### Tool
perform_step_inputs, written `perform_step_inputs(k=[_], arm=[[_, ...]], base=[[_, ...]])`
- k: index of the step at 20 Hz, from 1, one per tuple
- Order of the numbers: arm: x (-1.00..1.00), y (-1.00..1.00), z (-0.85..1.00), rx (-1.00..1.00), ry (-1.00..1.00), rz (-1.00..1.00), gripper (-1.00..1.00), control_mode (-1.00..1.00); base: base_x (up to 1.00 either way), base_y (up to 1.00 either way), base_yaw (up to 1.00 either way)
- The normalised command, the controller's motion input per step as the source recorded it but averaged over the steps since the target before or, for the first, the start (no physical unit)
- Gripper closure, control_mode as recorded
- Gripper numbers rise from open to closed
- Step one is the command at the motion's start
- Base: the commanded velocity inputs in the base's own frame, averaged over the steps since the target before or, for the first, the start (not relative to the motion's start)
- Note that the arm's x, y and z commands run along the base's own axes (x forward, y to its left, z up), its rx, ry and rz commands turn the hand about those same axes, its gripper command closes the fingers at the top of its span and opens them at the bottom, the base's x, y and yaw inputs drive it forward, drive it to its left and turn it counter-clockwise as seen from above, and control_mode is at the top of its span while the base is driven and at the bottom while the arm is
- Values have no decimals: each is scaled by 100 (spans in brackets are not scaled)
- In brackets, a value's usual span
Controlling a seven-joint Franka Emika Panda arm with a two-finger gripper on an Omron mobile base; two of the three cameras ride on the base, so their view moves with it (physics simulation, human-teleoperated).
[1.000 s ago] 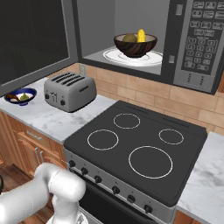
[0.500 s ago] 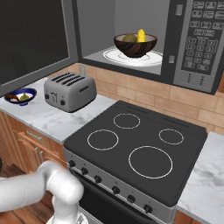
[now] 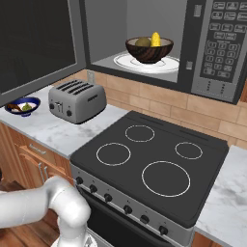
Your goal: Place the bowl containing the potato and corn in the microwave. Close the microwave door and press the start button to microwave the meal.
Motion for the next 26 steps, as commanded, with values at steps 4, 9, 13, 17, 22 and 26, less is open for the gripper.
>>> perform_step_inputs(k=[4, 9, 13, 17, 22, 26], arm=[[-41, -100, 2, 2, -11, -34, -100, -100], [-64, -100, 8, 7, -17, -21, -100, -100], [-39, -100, 0, 16, -20, -4, -100, -100], [-10, -100, 0, 21, -23, 0, -100, -100], [19, -100, -6, 16, -6, 0, -100, -100], [71, -86, -8, 6, 1, 0, -100, -100]], base=[[0, 0, 0], [0, 0, 0], [0, 0, 0], [0, 0, 0], [0, 0, 0], [0, 0, 0]])
